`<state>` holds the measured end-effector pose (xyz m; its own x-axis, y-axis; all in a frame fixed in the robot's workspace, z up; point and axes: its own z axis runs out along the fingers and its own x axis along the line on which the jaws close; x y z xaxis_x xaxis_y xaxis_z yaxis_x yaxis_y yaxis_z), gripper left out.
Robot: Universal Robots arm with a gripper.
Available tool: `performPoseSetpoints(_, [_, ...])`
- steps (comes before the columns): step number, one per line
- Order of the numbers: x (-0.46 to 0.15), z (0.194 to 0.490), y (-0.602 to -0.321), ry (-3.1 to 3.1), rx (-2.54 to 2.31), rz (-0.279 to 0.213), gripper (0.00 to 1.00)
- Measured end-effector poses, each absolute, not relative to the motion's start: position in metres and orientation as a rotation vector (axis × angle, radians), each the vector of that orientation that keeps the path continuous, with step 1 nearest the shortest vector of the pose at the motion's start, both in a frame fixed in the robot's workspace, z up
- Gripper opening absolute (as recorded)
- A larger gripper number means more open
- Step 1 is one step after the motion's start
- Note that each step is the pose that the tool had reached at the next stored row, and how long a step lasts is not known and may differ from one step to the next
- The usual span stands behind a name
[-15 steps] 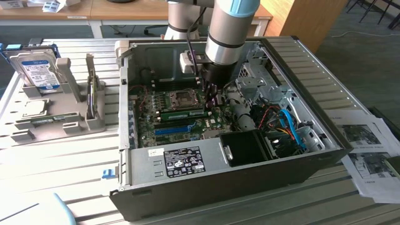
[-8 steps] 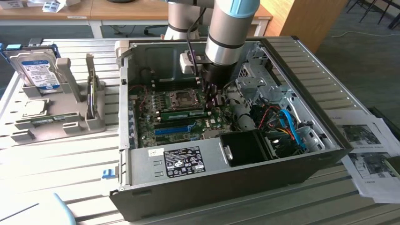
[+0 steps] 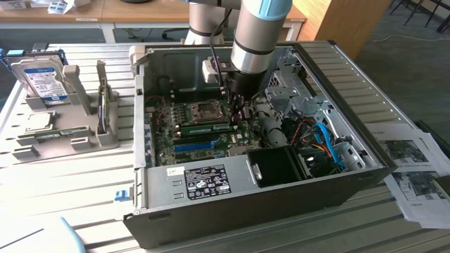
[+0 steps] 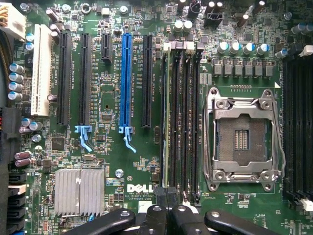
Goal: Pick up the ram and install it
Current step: 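Press down the ram until it locks into place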
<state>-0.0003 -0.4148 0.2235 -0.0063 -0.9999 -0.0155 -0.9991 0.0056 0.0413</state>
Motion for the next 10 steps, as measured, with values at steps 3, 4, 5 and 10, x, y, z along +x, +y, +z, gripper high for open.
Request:
performPoseSetpoints(3, [-0.0003,0.2234,-0.4148,-2.215,2.202,-0.063,0.09])
performPoseSetpoints(4, [-0.0003,0.2233,-0.4148,-2.215,2.202,-0.063,0.09])
performPoseSetpoints(5, [-0.0003,0.2233,-0.4148,-2.215,2.202,-0.063,0.09])
performPoseSetpoints(10, [-0.0003,0.2230,-0.4148,-2.215,2.202,-0.063,0.09])
